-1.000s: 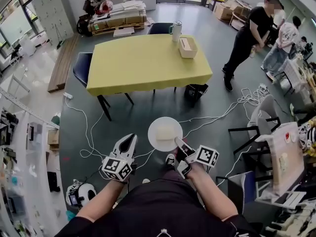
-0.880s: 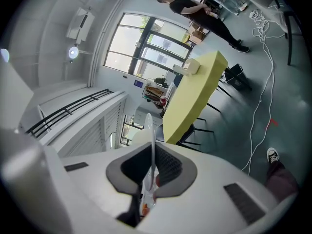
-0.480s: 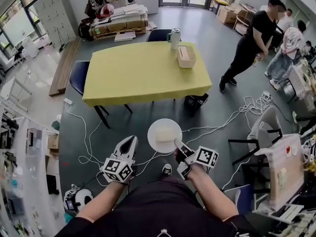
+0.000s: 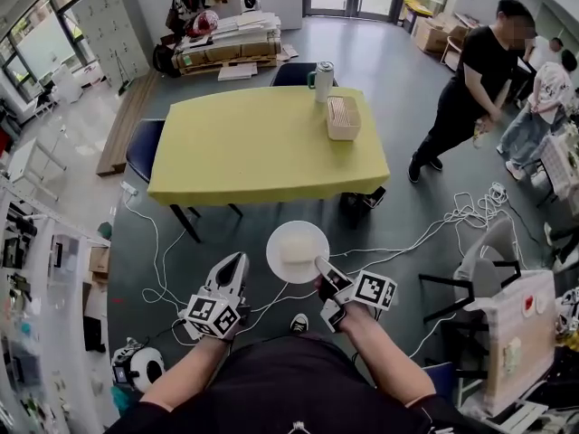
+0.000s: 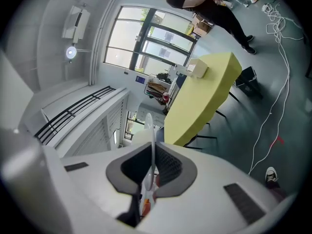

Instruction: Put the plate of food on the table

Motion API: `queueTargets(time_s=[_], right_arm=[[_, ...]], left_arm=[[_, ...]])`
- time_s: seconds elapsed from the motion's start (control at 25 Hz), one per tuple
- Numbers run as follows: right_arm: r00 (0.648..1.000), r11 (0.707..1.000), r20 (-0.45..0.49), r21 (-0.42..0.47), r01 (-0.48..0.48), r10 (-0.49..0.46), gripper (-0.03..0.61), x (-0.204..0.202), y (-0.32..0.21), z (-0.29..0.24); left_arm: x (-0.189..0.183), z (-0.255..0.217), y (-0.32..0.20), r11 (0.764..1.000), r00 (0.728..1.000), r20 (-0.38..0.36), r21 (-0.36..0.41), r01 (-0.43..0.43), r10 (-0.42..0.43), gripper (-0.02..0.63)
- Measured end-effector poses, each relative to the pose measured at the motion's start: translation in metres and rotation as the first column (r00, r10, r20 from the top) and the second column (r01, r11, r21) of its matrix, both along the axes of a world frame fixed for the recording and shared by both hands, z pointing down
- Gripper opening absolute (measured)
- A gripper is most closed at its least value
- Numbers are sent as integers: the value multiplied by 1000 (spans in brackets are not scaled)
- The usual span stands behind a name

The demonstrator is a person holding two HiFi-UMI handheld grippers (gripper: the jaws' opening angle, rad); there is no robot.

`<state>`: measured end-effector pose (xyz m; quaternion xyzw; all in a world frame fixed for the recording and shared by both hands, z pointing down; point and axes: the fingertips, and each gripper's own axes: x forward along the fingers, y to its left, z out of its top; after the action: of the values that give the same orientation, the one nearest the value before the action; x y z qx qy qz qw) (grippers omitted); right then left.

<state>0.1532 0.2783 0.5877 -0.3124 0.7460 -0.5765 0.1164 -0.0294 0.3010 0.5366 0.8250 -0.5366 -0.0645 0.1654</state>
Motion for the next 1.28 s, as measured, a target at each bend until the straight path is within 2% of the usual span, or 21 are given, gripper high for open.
queueTargets(time_s=[0.2,0.48,1.04,1.28], right_arm=[[999,1000,7,-3,31,-31,23,11,-20,4],[999,1000,27,5,24,-24,23,21,-37,0],[999,999,10,15,-35,35,23,34,-76,2],[999,999,-5,18,-47,47,23,22,-108,6]], left_arm=[[9,-3,-11,998,998,16,15,53,-54,9],[14,-12,-17,997,996,40,15,77,-78,9],[23,-8,-77,998,999,-5,39,38,-38,9],[5,-1,-110,999,999,-12,33,34,-33,9]])
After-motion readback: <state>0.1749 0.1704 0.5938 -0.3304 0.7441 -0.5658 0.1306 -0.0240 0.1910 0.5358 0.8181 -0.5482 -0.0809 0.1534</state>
